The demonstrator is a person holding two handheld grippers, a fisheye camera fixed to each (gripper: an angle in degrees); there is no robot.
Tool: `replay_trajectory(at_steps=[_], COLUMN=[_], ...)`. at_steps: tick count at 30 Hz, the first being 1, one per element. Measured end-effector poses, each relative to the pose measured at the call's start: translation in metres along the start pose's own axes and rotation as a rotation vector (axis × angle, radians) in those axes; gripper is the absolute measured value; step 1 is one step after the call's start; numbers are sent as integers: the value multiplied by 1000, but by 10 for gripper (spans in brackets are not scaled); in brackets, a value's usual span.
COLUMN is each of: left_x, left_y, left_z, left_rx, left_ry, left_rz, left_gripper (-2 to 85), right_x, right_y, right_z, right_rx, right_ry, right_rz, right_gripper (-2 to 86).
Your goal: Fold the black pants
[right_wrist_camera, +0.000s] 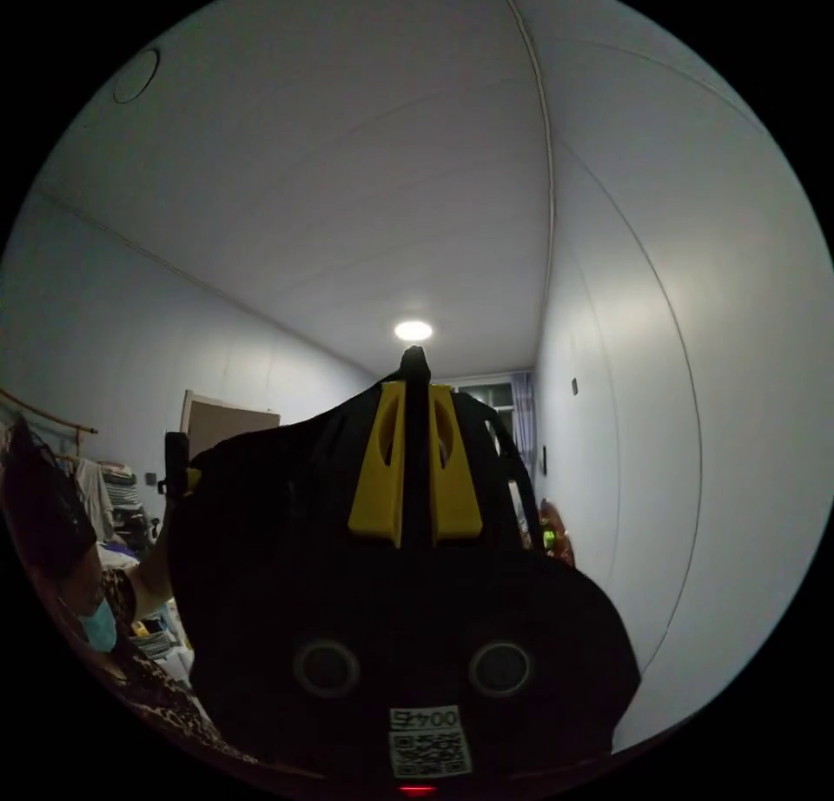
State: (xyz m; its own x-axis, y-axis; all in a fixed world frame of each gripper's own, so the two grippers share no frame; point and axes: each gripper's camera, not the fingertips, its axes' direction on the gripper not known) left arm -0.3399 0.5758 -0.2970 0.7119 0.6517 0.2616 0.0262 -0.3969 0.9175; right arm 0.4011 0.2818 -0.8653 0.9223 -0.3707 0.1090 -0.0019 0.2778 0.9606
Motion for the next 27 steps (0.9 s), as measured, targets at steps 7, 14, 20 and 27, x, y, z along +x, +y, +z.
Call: replay_trajectory(at_steps=[7,14,20,27], left_x=[-79,-191,-323,-422], left_y=[57,159,275,472], left_z=[12,-57,-182,-280], left_rx=[-46,-81,-199,-375], left_ry=[49,-27,-380,-741], left_rz=[-206,-411,-697,-1237], left_gripper=[57,58,59,39], right_x=[40,58,36,99], right_y=[40,184,345,514], right_z=[73,246,456,477], right_rx=[-137,-374,-591,-741], right_ry=[64,-117,-290,-230], right_rz=[51,161,280,536], right_gripper=[49,49,64,100])
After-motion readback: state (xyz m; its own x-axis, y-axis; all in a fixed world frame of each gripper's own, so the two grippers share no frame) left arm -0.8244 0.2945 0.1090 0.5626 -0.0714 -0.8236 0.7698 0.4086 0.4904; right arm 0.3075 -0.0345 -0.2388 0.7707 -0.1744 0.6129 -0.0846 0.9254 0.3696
